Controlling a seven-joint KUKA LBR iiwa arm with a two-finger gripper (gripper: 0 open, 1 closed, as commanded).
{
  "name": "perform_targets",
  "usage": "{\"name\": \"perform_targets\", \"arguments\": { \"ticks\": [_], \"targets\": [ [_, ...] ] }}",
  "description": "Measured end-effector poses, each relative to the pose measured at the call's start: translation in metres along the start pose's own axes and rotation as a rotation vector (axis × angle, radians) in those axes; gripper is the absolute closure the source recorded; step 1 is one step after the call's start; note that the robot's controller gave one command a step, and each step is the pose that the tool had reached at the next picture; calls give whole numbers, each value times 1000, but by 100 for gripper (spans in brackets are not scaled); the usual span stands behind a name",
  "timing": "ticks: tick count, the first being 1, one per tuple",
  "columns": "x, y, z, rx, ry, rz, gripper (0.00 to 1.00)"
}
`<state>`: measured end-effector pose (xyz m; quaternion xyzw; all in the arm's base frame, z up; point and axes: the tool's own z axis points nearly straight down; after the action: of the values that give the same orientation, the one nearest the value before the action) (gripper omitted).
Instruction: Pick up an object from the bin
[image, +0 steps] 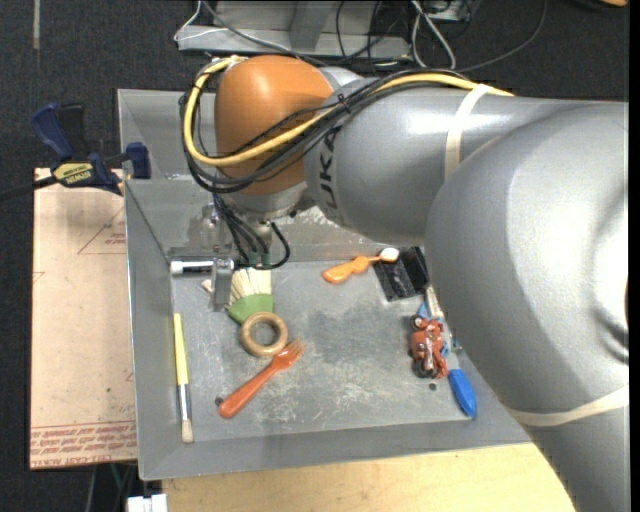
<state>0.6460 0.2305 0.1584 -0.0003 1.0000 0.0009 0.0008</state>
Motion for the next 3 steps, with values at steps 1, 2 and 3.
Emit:
{"name": "perform_targets", "arguments": {
  "ticks": [1,2,3],
  "targets": [
    [6,-38,66,-1,-1,146,0],
    [11,-45,43,-4,-6,59,0],
    [18,-65,52,-2,-2,357,0]
  ]
}}
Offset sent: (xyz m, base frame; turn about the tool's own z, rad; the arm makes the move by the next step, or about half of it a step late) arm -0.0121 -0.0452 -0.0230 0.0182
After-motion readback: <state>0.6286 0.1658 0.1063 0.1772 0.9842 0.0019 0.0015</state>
